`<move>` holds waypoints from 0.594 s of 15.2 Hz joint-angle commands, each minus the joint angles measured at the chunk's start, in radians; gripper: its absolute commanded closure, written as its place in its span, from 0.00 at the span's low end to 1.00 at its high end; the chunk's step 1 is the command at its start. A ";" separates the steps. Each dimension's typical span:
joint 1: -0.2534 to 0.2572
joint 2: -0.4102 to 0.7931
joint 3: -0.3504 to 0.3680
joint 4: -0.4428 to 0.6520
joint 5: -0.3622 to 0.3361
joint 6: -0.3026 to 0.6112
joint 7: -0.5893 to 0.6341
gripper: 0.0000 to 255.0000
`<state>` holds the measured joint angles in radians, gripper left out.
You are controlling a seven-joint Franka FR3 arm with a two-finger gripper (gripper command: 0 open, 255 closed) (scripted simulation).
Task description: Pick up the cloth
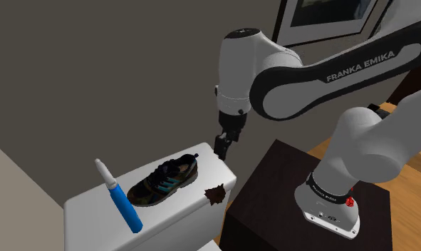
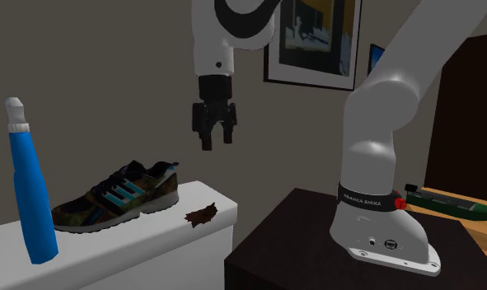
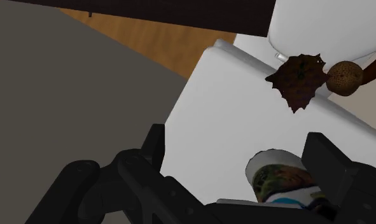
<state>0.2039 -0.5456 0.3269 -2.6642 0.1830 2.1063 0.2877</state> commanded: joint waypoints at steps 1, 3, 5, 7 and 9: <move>0.007 0.071 0.048 0.003 -0.002 0.073 0.039 0.00; 0.011 0.139 0.096 0.011 -0.013 0.135 0.084 0.00; 0.010 0.212 0.144 0.024 -0.037 0.195 0.135 0.00; 0.003 0.291 0.192 0.043 -0.077 0.253 0.197 0.00; -0.007 0.365 0.233 0.064 -0.129 0.298 0.260 0.00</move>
<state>0.2032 -0.2268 0.5359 -2.6124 0.0836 2.3732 0.5104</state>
